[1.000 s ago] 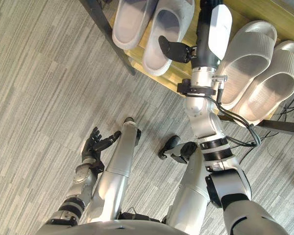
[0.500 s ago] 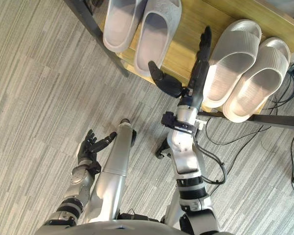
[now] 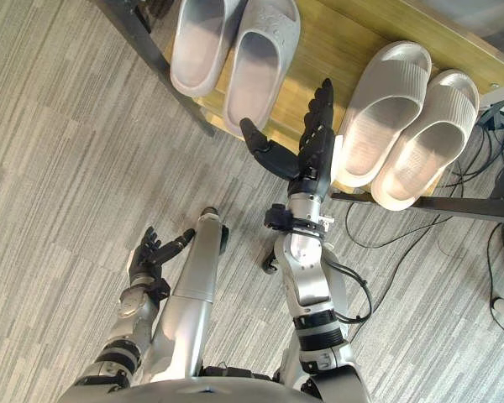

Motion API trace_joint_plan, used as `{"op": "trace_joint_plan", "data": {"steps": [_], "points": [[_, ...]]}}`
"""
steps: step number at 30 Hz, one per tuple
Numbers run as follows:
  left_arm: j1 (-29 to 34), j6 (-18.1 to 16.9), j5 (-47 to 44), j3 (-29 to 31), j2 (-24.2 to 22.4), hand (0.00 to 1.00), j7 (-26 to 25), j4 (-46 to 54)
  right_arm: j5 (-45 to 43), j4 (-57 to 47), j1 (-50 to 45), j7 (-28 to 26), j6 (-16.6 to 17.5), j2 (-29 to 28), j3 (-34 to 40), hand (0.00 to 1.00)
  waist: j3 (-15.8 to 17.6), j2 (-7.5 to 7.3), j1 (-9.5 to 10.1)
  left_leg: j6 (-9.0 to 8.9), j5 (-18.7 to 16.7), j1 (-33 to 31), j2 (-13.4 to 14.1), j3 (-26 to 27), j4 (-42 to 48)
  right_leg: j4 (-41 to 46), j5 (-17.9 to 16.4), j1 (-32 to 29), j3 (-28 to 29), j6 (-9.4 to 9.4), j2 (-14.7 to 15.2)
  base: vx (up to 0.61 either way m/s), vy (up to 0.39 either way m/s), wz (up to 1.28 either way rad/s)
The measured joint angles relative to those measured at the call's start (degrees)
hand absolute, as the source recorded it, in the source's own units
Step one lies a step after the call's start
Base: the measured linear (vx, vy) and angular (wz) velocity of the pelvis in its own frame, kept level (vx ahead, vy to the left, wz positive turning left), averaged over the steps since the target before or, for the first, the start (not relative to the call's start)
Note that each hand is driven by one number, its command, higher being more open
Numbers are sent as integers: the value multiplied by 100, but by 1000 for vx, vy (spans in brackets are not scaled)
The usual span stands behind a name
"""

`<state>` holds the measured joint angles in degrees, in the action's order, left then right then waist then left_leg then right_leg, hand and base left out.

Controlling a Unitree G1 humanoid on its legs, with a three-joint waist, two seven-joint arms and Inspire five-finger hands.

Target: Organize the slippers on the shoe rack

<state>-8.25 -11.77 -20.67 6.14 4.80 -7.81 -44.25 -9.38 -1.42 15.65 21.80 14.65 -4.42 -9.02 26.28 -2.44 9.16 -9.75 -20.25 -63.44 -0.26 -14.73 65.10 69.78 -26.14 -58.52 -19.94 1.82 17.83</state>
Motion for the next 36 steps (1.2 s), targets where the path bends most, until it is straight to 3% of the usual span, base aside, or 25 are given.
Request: {"op": "trace_joint_plan", "data": {"steps": [8, 15, 28, 36], "points": [[-7, 36, 5, 3, 5, 100, -46, -15, -1104, 347, 431, -188, 224, 2, -272, 100, -1, -4, -12, -1, 1, 45, 0, -3, -42, -32, 0, 51, -20, 0, 3, 13, 46, 1], [-25, 58, 91, 3, -5, 100, -71, -12, -1104, 677, 858, -271, 170, 6, -660, 100, -1, -3, 5, -6, 6, 76, -25, -16, -112, -62, -16, 93, -52, 9, 32, 35, 42, 4], [-46, 105, 157, -7, -29, 100, -65, -9, -1088, 920, 1246, -37, 85, 233, -559, 100, -10, 13, 23, -101, 94, 124, -156, -166, -237, -18, -116, 185, -205, 86, 131, 18, 35, 8], [-126, 163, 320, -21, -183, 100, -32, -76, -570, 962, 1313, -22, -224, 535, -333, 100, -89, 162, 133, -116, 142, 140, -170, -234, -276, 14, -153, 230, -289, 145, 147, 24, 35, 5]]}}
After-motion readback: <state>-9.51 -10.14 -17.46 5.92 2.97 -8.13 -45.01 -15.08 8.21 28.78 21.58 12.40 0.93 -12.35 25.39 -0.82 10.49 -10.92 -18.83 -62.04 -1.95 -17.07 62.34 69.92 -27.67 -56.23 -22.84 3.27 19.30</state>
